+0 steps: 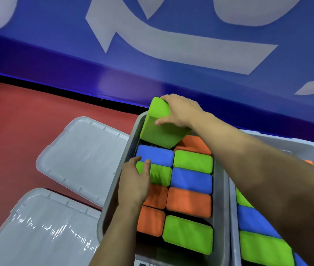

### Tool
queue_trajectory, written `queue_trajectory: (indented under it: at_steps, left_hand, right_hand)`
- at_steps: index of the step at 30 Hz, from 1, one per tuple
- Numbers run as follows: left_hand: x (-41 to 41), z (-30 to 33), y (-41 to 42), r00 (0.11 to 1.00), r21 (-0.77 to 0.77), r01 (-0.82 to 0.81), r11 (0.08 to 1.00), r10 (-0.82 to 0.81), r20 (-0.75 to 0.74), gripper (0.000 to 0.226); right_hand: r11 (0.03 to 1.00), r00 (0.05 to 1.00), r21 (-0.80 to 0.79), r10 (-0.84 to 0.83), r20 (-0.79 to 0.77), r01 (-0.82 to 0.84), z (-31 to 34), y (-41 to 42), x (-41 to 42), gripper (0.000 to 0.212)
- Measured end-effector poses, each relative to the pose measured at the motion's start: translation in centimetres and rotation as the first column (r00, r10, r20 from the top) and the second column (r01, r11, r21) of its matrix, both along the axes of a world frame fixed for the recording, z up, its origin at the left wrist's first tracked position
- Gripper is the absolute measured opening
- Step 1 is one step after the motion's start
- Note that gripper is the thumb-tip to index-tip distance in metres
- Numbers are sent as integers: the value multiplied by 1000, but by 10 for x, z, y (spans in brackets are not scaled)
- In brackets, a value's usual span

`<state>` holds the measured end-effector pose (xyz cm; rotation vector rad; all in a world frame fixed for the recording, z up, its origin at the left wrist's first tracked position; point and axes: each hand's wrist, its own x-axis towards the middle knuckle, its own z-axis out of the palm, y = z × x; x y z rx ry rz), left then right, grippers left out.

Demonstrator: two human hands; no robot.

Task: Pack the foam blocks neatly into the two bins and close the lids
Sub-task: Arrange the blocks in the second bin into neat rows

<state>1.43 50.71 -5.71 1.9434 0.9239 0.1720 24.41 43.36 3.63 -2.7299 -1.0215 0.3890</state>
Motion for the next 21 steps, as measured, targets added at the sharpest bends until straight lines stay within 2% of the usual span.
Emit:
queue_trajectory:
  at_steps: [4, 8, 13, 21]
  left_hand:
    - [-1, -6, -2, 1000, -6, -19, 1000, 19, 21, 55]
    - [-4, -15, -6, 999, -22, -34, 999, 34, 19, 54]
    - [-7, -31, -8, 998, -61, -59, 996, 56, -38, 62]
    - [-3, -54, -14, 980, -58, -12, 998, 0, -199, 72]
  right_hand:
    - [985, 995, -141, 102, -23, -104, -16, 37, 8, 94]
    - [973, 992, -195, 113, -50, -121, -54, 50, 11, 94]
    - [966, 974, -185, 150, -168, -181, -110, 52, 8, 84]
    - [978, 972, -111, 152, -182, -174, -165, 35, 8, 73]
